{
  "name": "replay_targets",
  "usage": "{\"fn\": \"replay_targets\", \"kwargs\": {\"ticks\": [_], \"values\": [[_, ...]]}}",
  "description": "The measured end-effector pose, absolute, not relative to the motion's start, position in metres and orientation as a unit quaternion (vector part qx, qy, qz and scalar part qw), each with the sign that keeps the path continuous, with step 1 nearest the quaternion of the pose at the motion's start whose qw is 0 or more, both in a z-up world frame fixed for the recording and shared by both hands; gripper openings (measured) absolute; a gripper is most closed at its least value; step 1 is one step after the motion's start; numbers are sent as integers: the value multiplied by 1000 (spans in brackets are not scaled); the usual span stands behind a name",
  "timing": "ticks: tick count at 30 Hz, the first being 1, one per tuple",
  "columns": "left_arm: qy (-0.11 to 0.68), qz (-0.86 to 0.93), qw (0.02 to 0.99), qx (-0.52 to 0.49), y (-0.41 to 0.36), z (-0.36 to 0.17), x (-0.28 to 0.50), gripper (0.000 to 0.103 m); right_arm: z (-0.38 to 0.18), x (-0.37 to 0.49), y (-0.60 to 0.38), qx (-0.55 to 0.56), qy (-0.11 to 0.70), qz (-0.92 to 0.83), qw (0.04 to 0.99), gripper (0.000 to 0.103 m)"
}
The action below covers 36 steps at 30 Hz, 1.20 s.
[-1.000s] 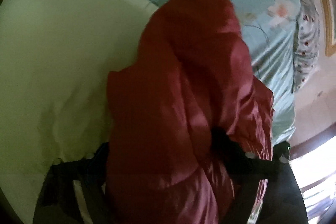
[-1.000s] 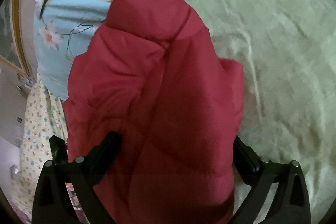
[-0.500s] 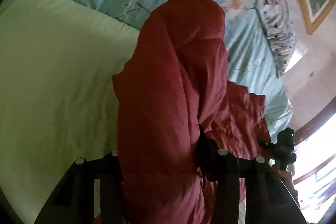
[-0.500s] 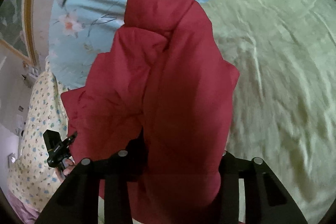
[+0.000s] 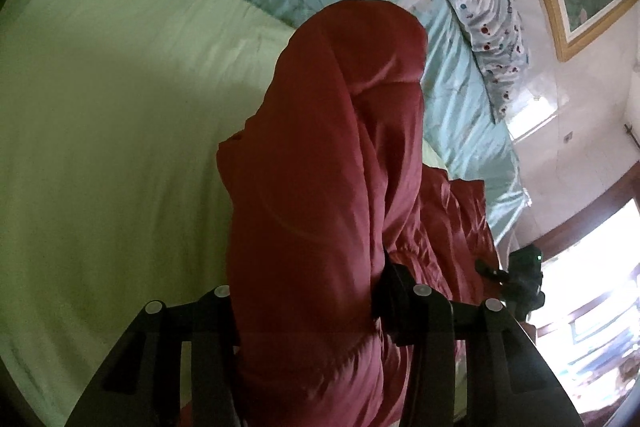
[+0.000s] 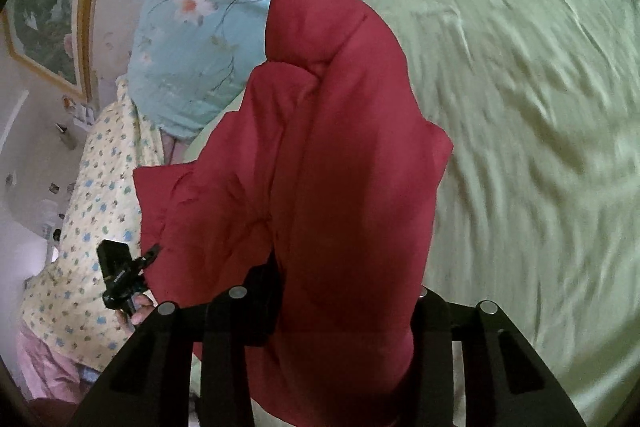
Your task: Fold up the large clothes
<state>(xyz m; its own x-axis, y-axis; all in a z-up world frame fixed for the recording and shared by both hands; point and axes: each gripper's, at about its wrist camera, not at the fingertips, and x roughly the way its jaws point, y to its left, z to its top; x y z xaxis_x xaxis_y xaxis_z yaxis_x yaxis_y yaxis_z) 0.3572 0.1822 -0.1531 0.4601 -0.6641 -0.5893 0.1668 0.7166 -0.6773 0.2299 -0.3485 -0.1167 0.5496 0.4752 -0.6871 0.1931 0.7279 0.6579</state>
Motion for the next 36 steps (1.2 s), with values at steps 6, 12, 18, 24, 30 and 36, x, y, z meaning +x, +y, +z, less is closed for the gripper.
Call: {"fn": "replay_targets", "kwargs": {"ticks": [6, 12, 18, 24, 30, 36], "values": [[457, -239, 818, -253, 192, -151, 341, 44, -126, 208, -346, 364, 465, 90, 802, 40], [461, -181, 847, -193, 170, -151, 346, 49, -130, 218, -342, 330, 469, 50, 818, 47], [473, -156, 849, -179, 150, -159, 351, 54, -149, 216, -355, 344, 465, 27, 815, 57], [472, -128, 855, -175, 147, -170, 344, 66, -160, 217, -356, 335, 465, 5, 820, 73], [452, -88, 874, -156, 140, -157, 325, 75, -164, 216, -354, 319, 465, -17, 826, 83], [425, -55, 892, -142, 134, -132, 288, 78, -162, 205, -354, 315, 447, -26, 837, 85]]}}
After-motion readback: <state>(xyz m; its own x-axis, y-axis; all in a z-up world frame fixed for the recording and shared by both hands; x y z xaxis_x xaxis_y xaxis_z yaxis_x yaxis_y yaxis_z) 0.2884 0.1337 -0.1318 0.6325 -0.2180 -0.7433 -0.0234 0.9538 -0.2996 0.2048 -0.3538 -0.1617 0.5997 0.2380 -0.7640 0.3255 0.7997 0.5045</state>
